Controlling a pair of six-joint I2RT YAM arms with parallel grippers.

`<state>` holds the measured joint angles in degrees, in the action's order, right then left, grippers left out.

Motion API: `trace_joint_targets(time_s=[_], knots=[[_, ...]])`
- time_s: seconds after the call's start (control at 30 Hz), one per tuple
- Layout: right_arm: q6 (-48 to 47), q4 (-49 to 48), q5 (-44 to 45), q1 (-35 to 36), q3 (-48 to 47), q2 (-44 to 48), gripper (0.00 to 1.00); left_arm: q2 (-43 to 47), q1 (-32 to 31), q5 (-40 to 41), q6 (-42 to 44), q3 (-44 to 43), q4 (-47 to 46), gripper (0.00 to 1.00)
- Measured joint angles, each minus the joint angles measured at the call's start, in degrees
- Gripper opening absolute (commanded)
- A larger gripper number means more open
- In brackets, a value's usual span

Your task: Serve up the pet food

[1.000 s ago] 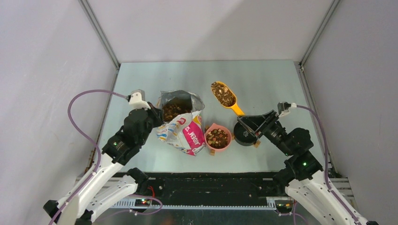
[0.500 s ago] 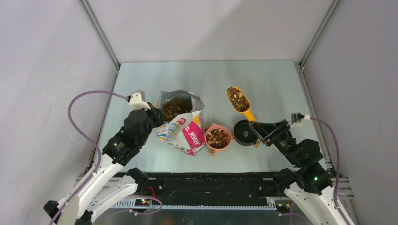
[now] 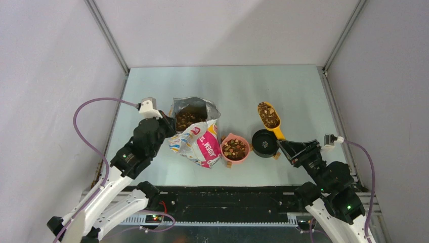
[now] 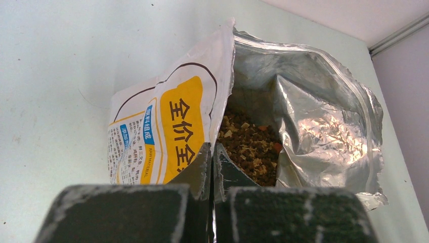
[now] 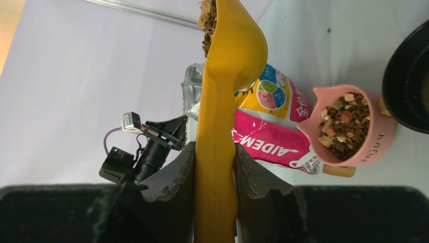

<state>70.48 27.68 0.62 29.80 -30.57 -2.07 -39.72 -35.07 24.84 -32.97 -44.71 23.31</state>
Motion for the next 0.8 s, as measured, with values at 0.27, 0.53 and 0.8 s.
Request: trace_joint_targets(time_s=[0.27, 0.53, 0.8], knots=[[0.6, 7.8, 3.7, 0.0, -0.1, 1.4, 0.0, 0.0, 0.0, 0.0, 0.0, 0.1, -0.1, 0.0], [1.3, 14.7, 6.0, 0.0, -0.1, 1.4, 0.0, 0.1, 0.0, 0.0, 0.0, 0.2, -0.1, 0.0], [1.8, 19.9, 7.9, 0.0, -0.1, 1.4, 0.0, 0.1, 0.0, 0.0, 0.0, 0.2, -0.1, 0.0]])
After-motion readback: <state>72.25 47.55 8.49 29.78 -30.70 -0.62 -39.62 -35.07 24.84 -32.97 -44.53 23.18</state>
